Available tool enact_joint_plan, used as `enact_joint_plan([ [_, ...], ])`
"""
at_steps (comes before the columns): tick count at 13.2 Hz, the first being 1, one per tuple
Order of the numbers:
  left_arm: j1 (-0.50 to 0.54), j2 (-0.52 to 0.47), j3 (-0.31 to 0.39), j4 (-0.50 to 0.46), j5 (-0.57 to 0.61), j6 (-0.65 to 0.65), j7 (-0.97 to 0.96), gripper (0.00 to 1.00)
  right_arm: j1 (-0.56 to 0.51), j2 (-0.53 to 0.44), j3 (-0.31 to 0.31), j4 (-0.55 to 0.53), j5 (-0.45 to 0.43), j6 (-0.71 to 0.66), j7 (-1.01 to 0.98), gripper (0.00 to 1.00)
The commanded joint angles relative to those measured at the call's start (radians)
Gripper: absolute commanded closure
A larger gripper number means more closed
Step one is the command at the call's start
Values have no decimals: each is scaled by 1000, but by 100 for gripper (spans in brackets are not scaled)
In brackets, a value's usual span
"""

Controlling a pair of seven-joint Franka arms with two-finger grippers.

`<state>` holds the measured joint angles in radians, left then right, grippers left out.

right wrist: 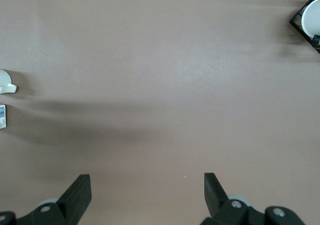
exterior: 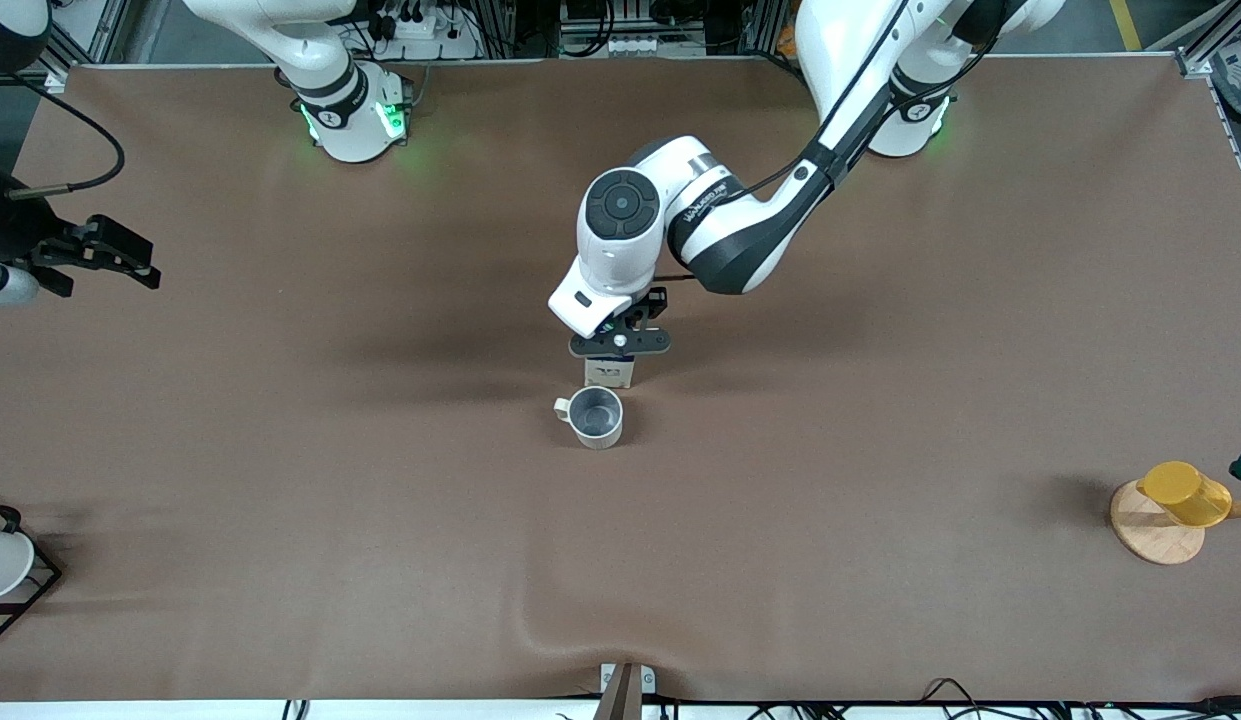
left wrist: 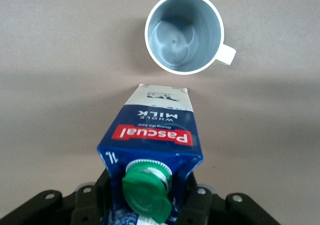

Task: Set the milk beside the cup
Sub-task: 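Lower the milk carton beside the mug with the left gripper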

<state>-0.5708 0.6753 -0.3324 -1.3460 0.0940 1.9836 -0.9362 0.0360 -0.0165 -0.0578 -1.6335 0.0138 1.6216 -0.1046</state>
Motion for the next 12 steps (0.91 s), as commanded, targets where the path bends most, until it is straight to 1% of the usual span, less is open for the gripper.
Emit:
enact_joint_plan([
  [1, -15, 17, 10, 28, 26, 1, 2, 39, -19, -11, 10, 3, -3, -11, -14, 0],
  [4, -17, 18, 10, 28, 26, 9, 4, 38, -18, -10, 10, 18, -3, -12, -12, 0],
  [5, -18, 18, 10, 28, 24, 20, 4, 33, -19, -11, 10, 18, -3, -14, -12, 0],
  [6, -23, 21, 10, 28, 24, 32, -4, 0, -19, -11, 10, 20, -3, -16, -12, 0],
  [10, -12, -12, 9, 30, 23, 37, -15, 0, -18, -10, 10, 40, 5, -19, 2, 0],
  [12, 3, -51, 10, 30, 18, 26, -16, 0, -18, -8, 10, 41, 11, -22, 3, 0],
])
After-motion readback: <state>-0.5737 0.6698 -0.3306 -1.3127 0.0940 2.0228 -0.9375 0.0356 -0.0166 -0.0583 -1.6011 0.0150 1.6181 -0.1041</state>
